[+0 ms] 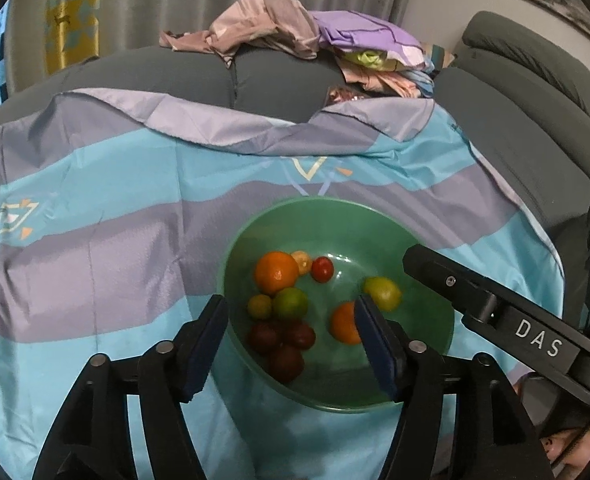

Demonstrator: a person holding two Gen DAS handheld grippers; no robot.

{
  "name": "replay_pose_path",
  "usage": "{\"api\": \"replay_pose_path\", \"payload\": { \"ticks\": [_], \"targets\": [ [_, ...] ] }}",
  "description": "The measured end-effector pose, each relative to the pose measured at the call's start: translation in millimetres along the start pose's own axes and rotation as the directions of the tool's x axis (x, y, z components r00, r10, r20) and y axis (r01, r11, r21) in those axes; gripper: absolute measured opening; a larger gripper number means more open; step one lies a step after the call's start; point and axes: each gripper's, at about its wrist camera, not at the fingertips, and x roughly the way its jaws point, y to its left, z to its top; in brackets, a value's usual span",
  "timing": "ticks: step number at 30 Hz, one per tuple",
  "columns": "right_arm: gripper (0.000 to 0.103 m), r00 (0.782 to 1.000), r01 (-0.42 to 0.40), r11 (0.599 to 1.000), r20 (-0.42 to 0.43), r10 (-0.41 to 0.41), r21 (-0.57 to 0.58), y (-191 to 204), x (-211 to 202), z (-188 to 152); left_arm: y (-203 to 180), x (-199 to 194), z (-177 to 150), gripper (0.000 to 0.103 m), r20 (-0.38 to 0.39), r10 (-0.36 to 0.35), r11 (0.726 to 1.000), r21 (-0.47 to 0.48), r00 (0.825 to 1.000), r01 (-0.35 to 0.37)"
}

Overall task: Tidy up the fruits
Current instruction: 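Open both tools to drop the plums into the green bowl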

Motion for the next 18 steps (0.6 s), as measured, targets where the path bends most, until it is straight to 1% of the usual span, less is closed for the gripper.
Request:
{"api": "replay_pose_path", "payload": {
  "ticks": [10, 18],
  "targets": [
    [0.073, 0.999, 0.035, 0.999, 0.018, -0.035, -0.011, 3.6, -4.6, -0.6, 0.4, -4.3, -1.7, 0.065, 0.010, 0.003, 1.000, 0.003, 1.000, -0.003],
    [0.073, 0.999, 0.041, 0.999, 0.022, -0.040, -0.017, 5.2, -6.2, -1.2, 0.9, -9.4, -2.0, 0.065, 0.018, -0.010, 1.000, 0.011, 1.000, 0.010]
  ]
}}
